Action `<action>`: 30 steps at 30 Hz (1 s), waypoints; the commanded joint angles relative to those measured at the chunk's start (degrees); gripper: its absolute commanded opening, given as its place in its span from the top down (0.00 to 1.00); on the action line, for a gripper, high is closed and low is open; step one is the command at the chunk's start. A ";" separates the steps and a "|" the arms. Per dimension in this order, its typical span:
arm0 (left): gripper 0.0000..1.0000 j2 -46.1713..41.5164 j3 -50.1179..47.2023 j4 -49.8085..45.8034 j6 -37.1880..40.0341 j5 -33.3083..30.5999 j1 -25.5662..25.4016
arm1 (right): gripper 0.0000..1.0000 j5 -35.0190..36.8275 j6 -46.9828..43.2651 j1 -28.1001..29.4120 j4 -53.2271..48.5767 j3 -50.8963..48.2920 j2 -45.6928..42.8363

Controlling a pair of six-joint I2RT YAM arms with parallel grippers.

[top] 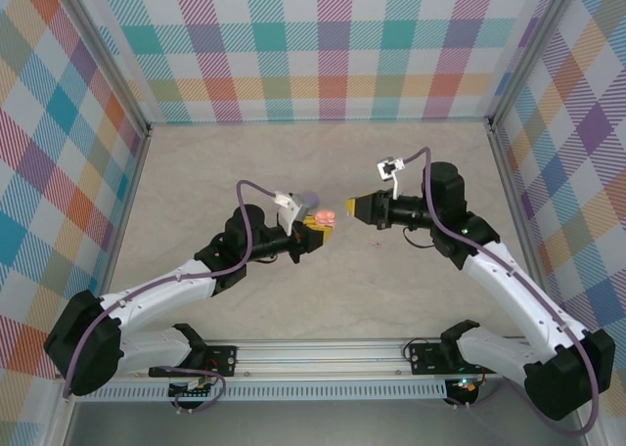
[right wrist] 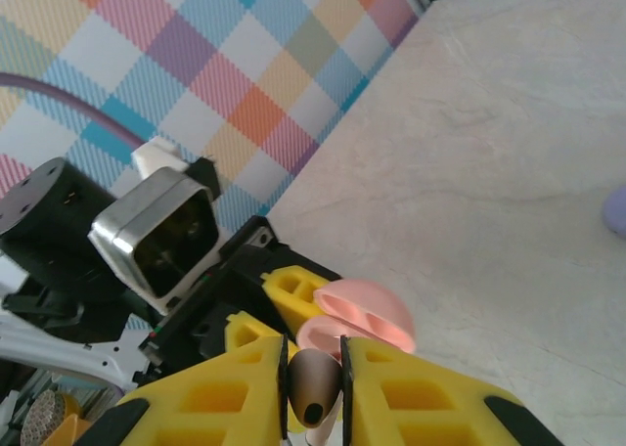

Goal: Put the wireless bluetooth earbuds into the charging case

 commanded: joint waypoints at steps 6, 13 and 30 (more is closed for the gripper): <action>1.00 -2.24 3.19 3.87 0.61 5.13 0.32 | 0.79 5.35 -4.99 6.41 1.79 1.76 -2.89; 1.00 -1.31 5.46 3.72 -2.49 5.93 -0.69 | 0.79 9.56 -6.09 9.23 4.94 1.50 -2.98; 0.99 -0.47 7.11 4.16 -5.70 6.50 -1.94 | 0.79 14.45 -8.02 11.76 5.40 2.47 -1.92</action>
